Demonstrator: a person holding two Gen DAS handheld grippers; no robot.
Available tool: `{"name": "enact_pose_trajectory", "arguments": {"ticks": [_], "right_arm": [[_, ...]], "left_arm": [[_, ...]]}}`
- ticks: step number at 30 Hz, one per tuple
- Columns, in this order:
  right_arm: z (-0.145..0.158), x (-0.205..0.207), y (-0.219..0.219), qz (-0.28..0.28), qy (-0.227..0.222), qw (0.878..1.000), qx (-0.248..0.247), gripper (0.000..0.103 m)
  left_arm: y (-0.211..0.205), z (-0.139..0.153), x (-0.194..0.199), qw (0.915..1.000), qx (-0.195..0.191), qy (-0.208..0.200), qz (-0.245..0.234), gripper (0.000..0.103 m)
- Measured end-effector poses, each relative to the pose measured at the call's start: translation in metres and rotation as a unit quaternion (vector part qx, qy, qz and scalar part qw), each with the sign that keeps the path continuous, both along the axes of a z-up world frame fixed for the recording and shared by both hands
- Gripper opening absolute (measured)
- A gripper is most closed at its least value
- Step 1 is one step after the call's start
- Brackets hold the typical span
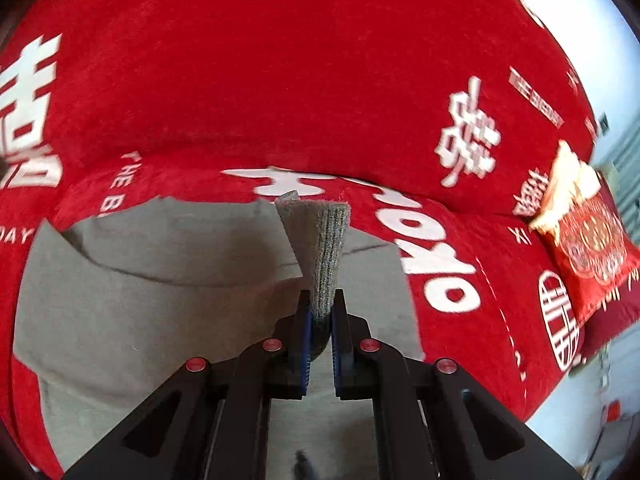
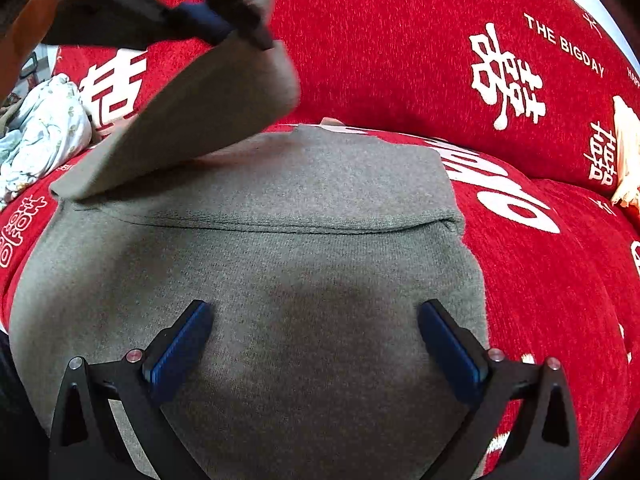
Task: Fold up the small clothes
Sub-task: 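Carry the held sleeve with the left gripper across the sweater body, then lay the sleeve flat on the sweater body and open the left gripper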
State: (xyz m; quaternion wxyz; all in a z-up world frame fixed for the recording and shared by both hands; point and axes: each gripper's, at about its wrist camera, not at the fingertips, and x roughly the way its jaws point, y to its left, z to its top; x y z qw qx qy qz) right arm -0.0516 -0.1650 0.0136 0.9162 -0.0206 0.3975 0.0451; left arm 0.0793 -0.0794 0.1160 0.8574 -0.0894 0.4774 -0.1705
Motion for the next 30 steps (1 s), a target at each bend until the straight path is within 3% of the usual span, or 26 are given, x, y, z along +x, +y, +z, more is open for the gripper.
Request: {"name": "enact_pose_trajectory", "arguments": {"ticks": [21, 30], "right_arm": [[0.0, -0.017, -0.006, 0.022, -0.018, 1.0, 0.012, 0.103], [-0.001, -0.019, -0.006, 0.027, -0.022, 0.999, 0.008, 0.103]], "left_arm": [[-0.073, -0.02, 0.009, 0.9927, 0.017, 0.02, -0.117, 0.009], [-0.089, -0.039, 0.017, 0.9894, 0.033, 0.024, -0.139, 0.009]]}}
